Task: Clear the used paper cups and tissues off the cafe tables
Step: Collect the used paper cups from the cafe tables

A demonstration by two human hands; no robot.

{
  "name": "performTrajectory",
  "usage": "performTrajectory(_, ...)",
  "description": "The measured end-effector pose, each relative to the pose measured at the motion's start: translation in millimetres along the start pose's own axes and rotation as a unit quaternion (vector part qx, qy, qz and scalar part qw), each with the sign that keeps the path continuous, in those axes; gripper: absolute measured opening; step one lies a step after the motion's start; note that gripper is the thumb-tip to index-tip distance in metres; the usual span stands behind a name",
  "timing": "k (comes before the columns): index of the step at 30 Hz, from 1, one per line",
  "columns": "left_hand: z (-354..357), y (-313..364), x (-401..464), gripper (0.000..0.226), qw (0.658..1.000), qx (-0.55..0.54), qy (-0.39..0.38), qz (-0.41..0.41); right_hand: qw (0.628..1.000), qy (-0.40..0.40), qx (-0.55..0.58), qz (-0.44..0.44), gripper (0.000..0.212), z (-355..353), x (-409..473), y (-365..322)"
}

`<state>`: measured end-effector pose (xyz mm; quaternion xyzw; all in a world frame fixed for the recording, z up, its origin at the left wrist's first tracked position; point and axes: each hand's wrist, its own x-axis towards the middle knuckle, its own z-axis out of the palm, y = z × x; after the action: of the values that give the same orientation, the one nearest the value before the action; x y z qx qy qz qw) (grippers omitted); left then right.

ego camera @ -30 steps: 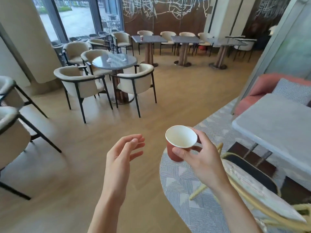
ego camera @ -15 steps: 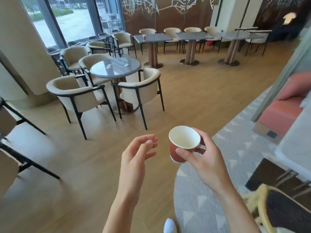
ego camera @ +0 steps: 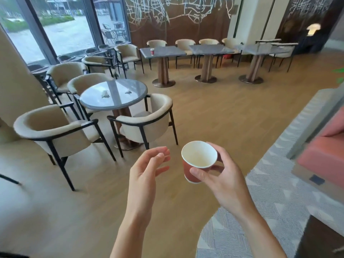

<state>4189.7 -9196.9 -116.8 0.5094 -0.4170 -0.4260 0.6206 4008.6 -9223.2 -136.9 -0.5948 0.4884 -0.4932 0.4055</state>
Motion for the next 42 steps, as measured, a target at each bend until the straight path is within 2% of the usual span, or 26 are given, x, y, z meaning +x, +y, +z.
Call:
performTrajectory(4, 12, -23, 108, 0.018, 1.000, -0.022, -0.014, 0.001, 1.000, 0.005, -0.011, -0.010, 0.069, 26, 99, 22)
performTrajectory(8, 24, -37, 232, 0.029, 0.999, -0.033, -0.041, 0.002, 0.999, 0.027, -0.026, -0.010, 0.068, 49, 213, 37)
performTrajectory(13, 52, -31, 374, 0.032, 0.995, -0.036, -0.092, 0.003, 0.997, 0.063, -0.036, 0.007, 0.067, 55, 345, 39)
performTrajectory(23, 136, -74, 575, 0.029, 0.988, -0.012, -0.153, -0.020, 0.993, 0.109, -0.023, 0.038, 0.066, 36, 543, 103)
performTrajectory(28, 198, -101, 687, 0.031, 0.987, 0.012, -0.159, -0.009, 0.991, 0.125, -0.001, 0.038, 0.062, 7, 668, 149)
performTrajectory(34, 280, -98, 843, 0.029, 0.990, 0.017, -0.135, 0.023, 0.996, 0.085, -0.001, 0.010, 0.063, -32, 844, 166)
performTrajectory(42, 328, -120, 1012, 0.022, 0.997, 0.006, -0.069, 0.017, 0.999, 0.040, -0.025, -0.002, 0.069, -42, 1035, 201)
